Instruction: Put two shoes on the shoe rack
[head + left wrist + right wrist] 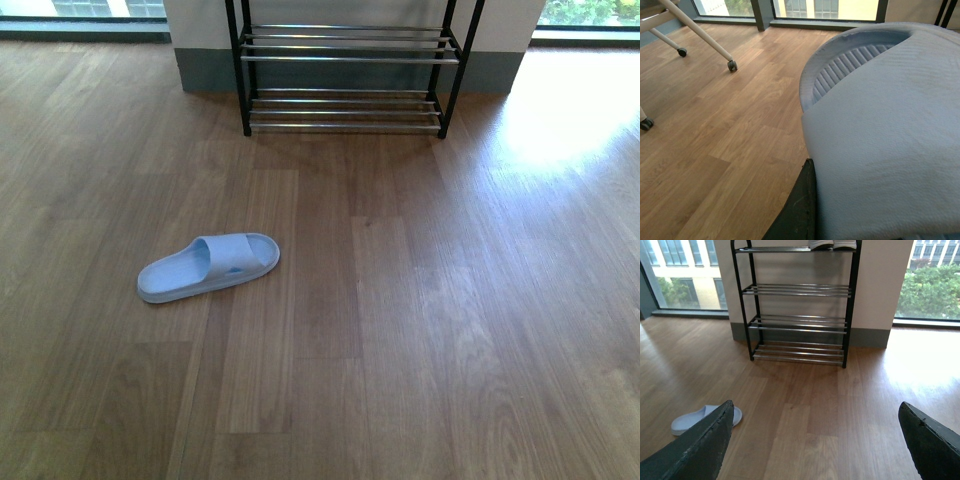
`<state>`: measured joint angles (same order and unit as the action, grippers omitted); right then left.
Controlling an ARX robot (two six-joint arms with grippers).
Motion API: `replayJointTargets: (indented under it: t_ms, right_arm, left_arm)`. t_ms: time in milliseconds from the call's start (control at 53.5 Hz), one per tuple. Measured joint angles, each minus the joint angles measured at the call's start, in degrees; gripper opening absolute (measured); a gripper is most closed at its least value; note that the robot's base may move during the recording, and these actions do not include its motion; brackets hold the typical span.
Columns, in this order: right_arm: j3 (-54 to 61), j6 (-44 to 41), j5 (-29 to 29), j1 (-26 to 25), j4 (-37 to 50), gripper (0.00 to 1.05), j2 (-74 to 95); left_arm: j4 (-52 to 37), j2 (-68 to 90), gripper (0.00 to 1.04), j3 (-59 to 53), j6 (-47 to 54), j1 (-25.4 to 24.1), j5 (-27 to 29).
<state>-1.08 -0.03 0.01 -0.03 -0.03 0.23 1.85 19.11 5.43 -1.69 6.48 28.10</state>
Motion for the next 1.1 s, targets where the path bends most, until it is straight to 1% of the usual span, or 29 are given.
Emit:
replayJointTargets:
  t_ms: [1104]
  right_arm:
    - [0.00,0.00,-0.26,-0.02,-0.02,0.95,0.04]
  left_arm:
    - [0.04,0.09,0.02,-0.02,0.13,0.17,0.31]
